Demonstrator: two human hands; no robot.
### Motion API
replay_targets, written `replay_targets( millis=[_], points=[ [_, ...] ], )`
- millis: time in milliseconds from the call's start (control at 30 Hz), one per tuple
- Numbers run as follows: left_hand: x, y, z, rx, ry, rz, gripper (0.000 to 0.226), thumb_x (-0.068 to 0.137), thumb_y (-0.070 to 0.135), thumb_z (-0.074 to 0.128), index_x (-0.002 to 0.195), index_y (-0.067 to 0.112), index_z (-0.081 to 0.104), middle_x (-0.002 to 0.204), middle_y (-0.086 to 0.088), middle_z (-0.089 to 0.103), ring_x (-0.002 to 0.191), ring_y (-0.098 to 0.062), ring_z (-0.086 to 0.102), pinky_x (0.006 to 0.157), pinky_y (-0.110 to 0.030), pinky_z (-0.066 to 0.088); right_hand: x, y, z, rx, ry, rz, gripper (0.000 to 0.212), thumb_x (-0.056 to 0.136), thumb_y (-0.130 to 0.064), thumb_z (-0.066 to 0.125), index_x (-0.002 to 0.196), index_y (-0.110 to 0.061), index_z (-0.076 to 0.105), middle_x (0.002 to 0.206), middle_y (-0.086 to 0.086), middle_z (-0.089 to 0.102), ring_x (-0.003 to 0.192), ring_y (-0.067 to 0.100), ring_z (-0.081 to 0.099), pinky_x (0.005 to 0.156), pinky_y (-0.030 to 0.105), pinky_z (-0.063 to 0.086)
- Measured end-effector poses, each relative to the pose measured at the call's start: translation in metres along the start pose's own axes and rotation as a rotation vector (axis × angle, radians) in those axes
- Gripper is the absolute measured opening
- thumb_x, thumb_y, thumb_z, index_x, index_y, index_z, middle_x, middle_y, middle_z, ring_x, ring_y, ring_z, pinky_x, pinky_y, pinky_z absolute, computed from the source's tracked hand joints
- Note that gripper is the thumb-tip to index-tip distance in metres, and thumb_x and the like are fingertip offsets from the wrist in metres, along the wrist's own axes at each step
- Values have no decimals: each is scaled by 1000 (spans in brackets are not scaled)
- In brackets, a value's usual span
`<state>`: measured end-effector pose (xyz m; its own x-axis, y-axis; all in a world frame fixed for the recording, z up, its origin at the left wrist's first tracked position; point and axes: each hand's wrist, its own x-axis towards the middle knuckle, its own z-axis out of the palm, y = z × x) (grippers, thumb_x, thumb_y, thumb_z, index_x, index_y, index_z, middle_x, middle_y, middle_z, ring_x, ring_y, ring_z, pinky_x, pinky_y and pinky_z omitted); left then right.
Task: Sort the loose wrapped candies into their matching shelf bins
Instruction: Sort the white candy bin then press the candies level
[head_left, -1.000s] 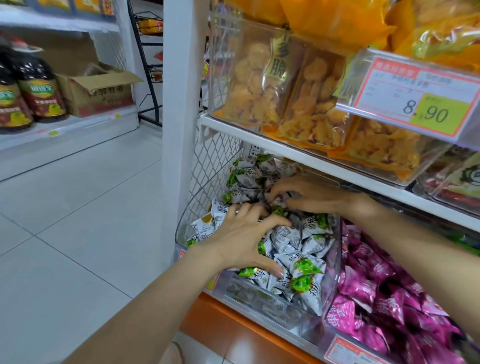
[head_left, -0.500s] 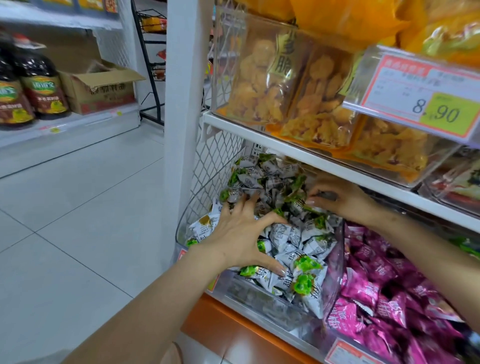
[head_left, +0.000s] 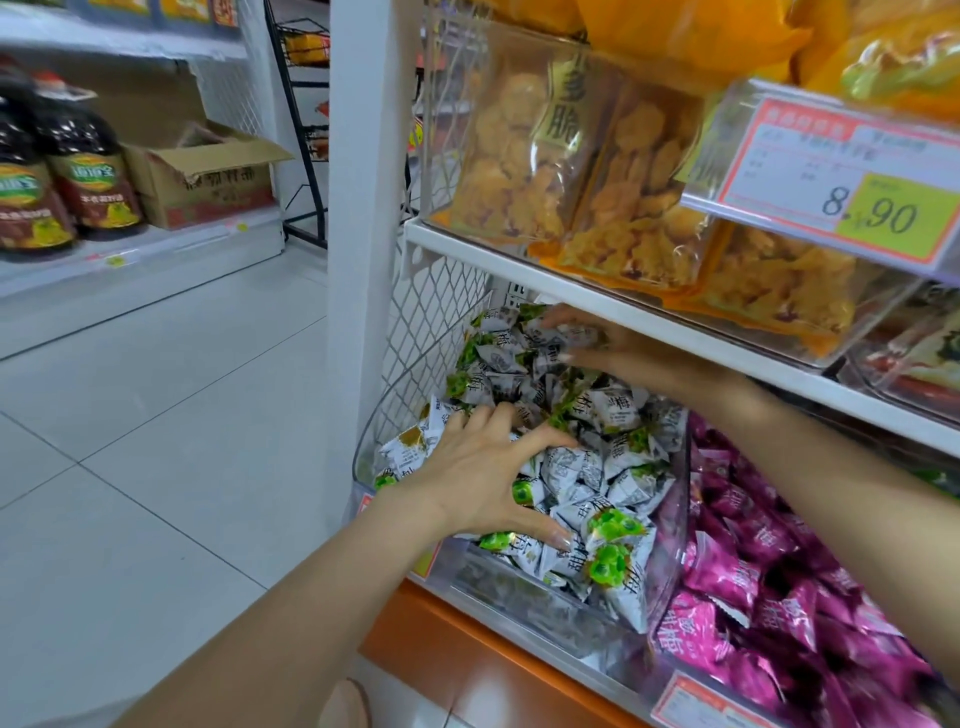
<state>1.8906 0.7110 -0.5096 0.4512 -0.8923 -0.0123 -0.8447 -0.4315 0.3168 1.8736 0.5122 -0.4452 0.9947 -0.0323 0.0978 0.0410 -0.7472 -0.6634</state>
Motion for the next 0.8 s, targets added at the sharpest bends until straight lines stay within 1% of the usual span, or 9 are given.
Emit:
replay_targets(
  millis=[67, 167, 233, 333, 400, 500, 567, 667, 800],
  points=[
    [1, 0, -1, -1, -6, -1, 88, 64, 76, 57, 139, 50, 17, 137, -7, 29, 127, -24, 22, 105, -40, 19, 19, -8, 11, -159, -126, -15, 50, 87, -6, 63, 134, -13, 48, 143, 2, 40, 130, 11, 36, 92, -2, 27],
    [1, 0, 0, -7, -8, -4, 88, 64, 76, 57, 138, 51, 17, 137, -7, 28, 127, -24, 21, 106, -41, 19, 39, -7, 24, -527, -236, -69, 65, 82, -18, 72, 139, -27, 43, 136, -5, 44, 122, 10, 40, 86, 12, 24],
    [1, -1, 1, -24, -2, -2, 88, 64, 77, 57, 138, 52, 17, 135, -6, 28, 125, -23, 22, 105, -39, 19, 45, -4, 28, -614, -264, -108, 64, 79, -23, 74, 136, -32, 47, 136, -5, 47, 118, 11, 42, 87, 17, 24],
    [1, -2, 3, -35, 17, 5, 88, 65, 76, 57, 139, 52, 17, 133, -4, 28, 122, -21, 23, 101, -36, 19, 44, -1, 26, -604, -300, -135, 46, 78, -23, 75, 122, -28, 61, 120, -8, 55, 104, 7, 44, 84, 21, 28],
    [0, -3, 3, -26, 31, 11, 88, 66, 75, 58, 139, 51, 17, 138, -5, 24, 127, -22, 19, 104, -36, 17, 37, -1, 19, -592, -308, -151, 35, 78, -15, 74, 112, -19, 68, 115, -1, 59, 104, 16, 50, 83, 21, 33],
    [-3, -5, 4, -29, 74, 27, 87, 66, 74, 59, 139, 51, 19, 148, -3, 8, 136, -20, 3, 111, -40, 9, 19, -2, 6, -539, -308, -124, 28, 82, 4, 64, 106, -9, 70, 113, 13, 61, 101, 23, 53, 75, 0, 29],
    [-3, -8, 5, -35, 95, 18, 85, 65, 75, 59, 138, 53, 19, 151, -3, 0, 139, -20, -5, 114, -44, 2, 10, 0, 0, -523, -315, -112, 31, 82, 11, 56, 103, -7, 71, 119, 14, 60, 107, 23, 53, 75, -5, 25],
    [-3, -8, 5, 13, 80, -21, 84, 65, 78, 55, 136, 57, 17, 154, -7, -2, 142, -26, -11, 113, -56, -9, 0, 5, -2, -452, -339, -44, 31, 84, 11, 50, 95, -6, 73, 122, 6, 58, 119, 17, 48, 84, -1, 26],
    [-4, -6, 3, -16, 16, -68, 83, 66, 77, 54, 137, 56, 15, 156, -12, -3, 143, -30, -15, 111, -59, -11, -12, 5, -6, -323, -340, 55, 32, 89, 9, 46, 90, -8, 72, 122, 1, 58, 123, 3, 41, 93, 5, 24]
  ],
)
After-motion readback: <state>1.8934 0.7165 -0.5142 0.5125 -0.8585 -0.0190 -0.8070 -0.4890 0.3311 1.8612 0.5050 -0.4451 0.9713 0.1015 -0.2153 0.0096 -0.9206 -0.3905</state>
